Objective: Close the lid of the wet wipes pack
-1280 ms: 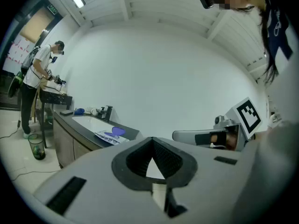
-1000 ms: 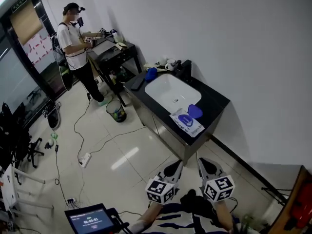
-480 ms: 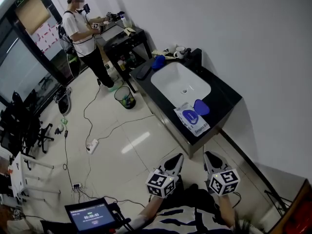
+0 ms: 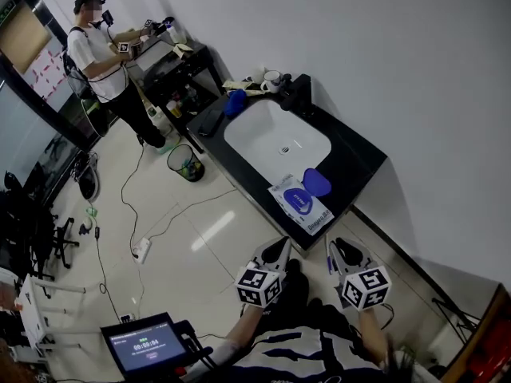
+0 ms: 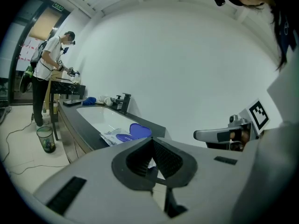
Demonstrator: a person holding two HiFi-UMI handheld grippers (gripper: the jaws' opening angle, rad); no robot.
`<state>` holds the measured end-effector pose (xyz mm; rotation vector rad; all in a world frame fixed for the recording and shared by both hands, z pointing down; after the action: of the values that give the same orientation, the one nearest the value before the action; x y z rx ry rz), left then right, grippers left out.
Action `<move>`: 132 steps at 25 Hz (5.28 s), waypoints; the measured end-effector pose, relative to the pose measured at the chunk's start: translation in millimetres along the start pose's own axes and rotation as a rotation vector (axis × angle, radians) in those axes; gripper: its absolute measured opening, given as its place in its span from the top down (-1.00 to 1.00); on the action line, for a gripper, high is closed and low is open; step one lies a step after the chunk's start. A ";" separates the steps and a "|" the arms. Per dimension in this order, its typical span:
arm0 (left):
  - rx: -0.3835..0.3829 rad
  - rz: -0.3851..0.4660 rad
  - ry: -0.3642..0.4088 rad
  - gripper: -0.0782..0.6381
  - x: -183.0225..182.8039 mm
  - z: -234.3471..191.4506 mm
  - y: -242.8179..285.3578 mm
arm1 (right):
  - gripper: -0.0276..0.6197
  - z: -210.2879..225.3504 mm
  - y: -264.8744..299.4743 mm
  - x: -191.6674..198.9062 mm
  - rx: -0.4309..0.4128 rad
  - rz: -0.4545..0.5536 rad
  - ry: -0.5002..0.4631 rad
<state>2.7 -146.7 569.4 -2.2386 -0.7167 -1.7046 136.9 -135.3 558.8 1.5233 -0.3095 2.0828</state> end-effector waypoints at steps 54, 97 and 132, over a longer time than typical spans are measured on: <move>0.204 -0.341 -0.022 0.78 71.8 -92.4 109.6 | 0.69 97.4 167.4 31.5 0.093 -0.208 0.014; 0.112 -0.157 -0.074 0.79 15.5 -85.0 76.3 | 0.84 16.5 162.2 47.6 -0.011 -0.245 -0.022; 0.039 0.135 -0.115 0.78 -44.5 87.9 -89.3 | 0.94 -99.6 -46.0 -32.5 -0.162 0.099 0.158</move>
<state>21.3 -40.2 492.2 -2.3167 -0.6023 -1.4975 88.3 -58.6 489.2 1.2648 -0.4899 2.1817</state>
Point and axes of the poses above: the fingertips, and each gripper's own axes: y forward along the fingers, z to its right, x out of its underside, the point moved 1 cm from there along -y, backward along the fingers, and after that the axes turned 14 degrees about z, right-handed, at the moved point
